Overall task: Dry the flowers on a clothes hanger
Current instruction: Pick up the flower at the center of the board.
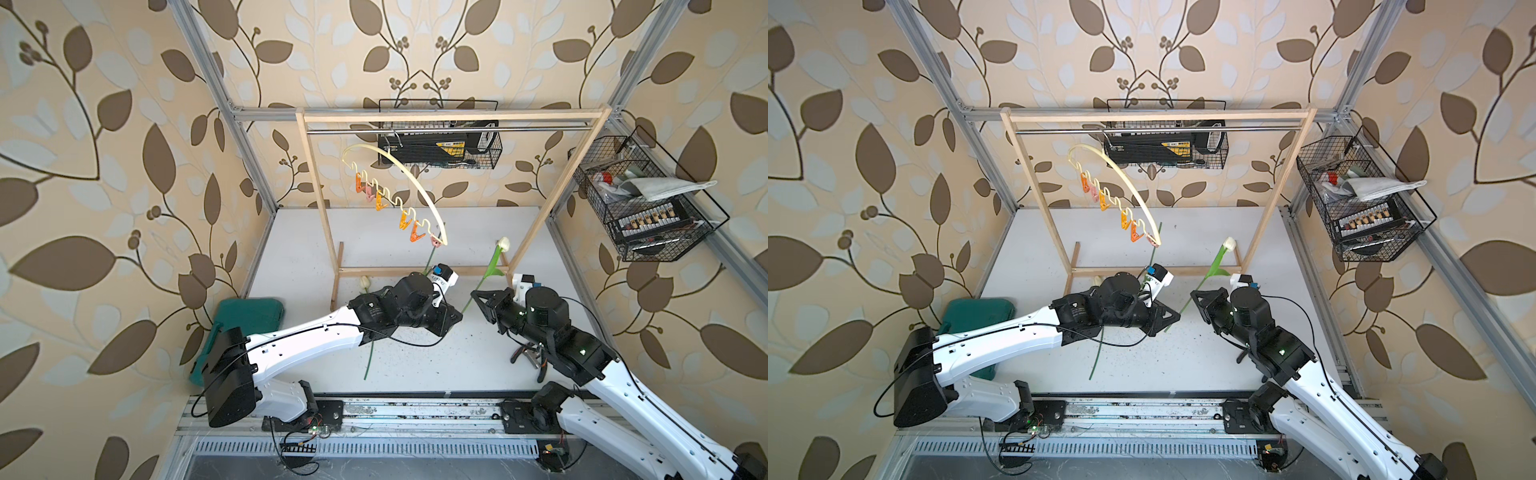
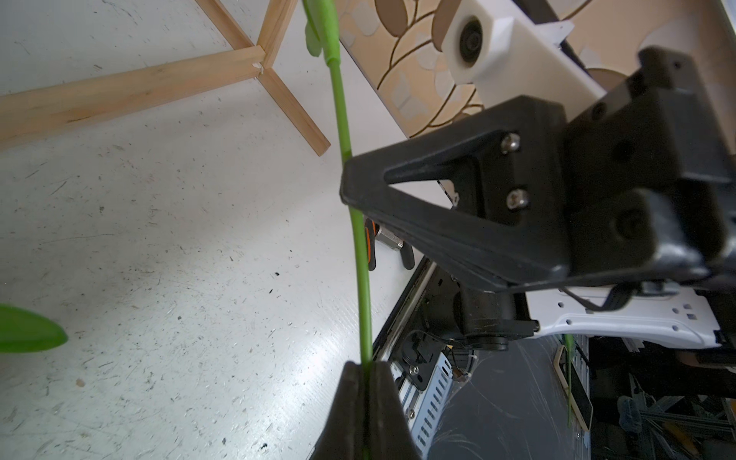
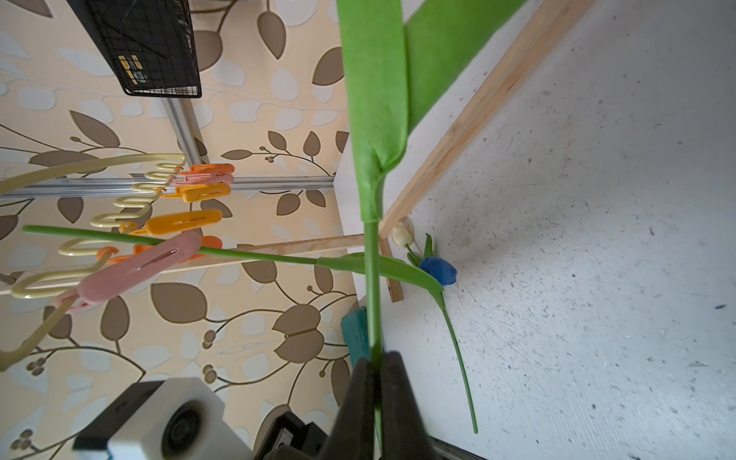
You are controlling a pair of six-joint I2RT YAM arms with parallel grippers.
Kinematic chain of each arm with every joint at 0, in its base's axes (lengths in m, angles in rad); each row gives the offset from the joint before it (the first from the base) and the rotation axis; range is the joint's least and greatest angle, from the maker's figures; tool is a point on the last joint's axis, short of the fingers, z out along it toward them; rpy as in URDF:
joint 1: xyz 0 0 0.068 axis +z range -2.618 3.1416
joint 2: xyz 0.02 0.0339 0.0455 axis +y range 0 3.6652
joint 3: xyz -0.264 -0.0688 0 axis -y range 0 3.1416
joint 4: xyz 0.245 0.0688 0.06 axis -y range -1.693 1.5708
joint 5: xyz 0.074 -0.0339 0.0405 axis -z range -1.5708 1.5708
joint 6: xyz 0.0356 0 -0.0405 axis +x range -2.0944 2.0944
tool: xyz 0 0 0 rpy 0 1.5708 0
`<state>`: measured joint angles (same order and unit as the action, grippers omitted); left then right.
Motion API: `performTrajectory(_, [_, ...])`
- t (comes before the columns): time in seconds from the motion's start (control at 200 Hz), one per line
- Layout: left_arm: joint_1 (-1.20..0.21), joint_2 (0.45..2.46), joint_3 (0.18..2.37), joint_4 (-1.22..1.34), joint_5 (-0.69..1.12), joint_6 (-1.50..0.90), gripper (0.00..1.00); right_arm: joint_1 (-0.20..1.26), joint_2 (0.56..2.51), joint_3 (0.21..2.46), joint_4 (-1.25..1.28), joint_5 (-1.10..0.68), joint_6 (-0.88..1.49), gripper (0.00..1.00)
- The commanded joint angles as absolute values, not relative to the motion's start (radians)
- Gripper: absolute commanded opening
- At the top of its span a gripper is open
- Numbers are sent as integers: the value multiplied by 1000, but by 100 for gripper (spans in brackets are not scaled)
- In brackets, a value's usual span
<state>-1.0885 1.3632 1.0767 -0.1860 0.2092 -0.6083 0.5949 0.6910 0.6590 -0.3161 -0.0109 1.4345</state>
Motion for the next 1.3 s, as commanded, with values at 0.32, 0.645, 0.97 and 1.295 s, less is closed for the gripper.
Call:
performTrajectory(0.32, [-1085,1306,1420,-844,196,-689,0,602,531,882,-835,-176,758,58])
performTrajectory(0.645, [-1010,1321,1548,-1091,415,-851,0,627,542,880,-763,-43,276,48])
performTrajectory(0.97, [-914,1290,1535,-1101,761,-998,0,757,641,889,-460,-210,182,46])
performTrajectory(1.295, [-834,1258,1543,-1157,903,-1035,0,1206,875,998,-529,184,25,45])
